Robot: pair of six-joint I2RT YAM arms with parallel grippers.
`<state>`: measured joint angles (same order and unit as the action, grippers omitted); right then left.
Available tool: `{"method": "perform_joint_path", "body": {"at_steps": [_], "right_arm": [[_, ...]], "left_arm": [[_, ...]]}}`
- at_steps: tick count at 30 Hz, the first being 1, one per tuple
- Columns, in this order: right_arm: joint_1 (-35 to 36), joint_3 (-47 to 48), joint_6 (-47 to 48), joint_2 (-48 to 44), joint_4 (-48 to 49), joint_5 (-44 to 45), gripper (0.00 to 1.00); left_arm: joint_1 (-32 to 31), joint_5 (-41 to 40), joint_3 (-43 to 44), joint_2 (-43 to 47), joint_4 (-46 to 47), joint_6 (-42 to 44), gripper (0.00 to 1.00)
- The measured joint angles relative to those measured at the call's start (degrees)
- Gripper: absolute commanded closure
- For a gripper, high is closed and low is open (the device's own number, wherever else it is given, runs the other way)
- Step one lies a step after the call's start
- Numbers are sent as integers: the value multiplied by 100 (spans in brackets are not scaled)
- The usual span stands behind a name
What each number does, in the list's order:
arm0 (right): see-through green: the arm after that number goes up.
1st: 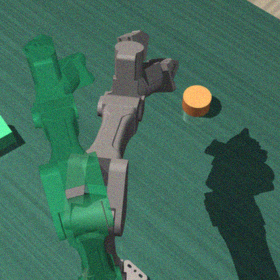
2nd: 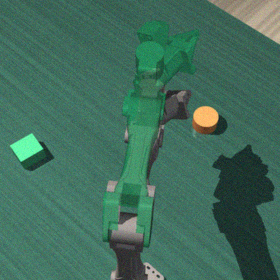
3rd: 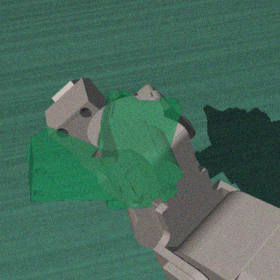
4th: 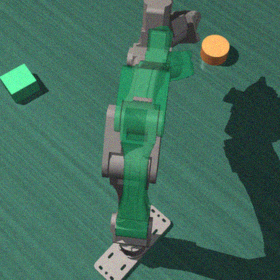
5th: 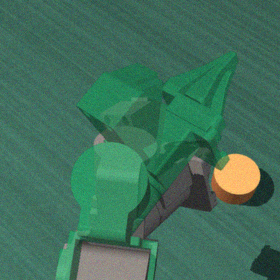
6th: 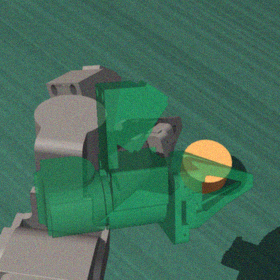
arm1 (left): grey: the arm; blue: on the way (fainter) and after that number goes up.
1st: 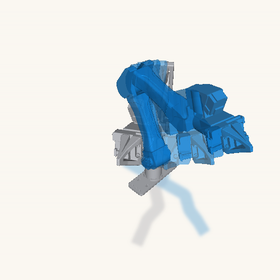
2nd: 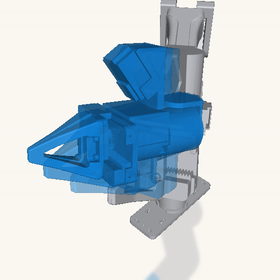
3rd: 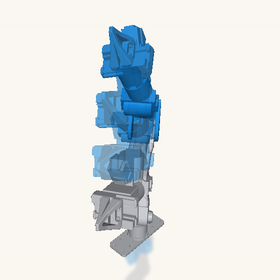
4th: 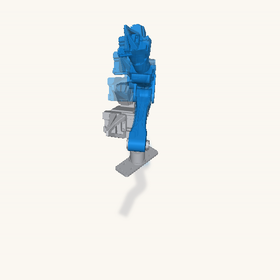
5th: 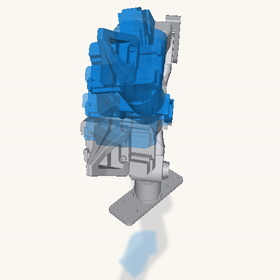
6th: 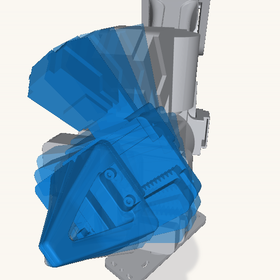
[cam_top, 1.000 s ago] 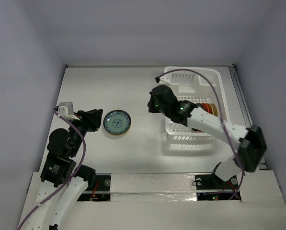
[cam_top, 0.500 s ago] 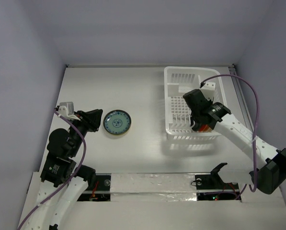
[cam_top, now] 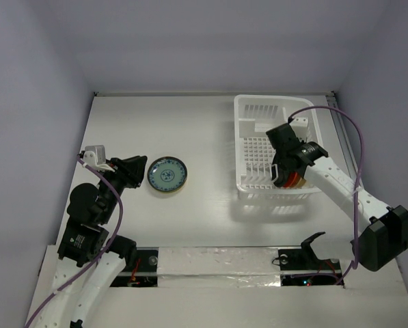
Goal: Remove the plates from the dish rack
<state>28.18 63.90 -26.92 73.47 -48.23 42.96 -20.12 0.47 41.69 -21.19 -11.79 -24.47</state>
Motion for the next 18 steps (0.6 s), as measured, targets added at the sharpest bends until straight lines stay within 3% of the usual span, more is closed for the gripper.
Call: {"method": "perform_joint_path", "body": {"at_steps": [17, 18], "right_arm": [[-4, 7, 260, 463, 164, -166, 72], [-4, 9, 280, 494, 166, -160, 77]], "left_arm": [[37, -2, 0, 0, 0, 0, 76], [37, -2, 0, 0, 0, 0, 76]]}}
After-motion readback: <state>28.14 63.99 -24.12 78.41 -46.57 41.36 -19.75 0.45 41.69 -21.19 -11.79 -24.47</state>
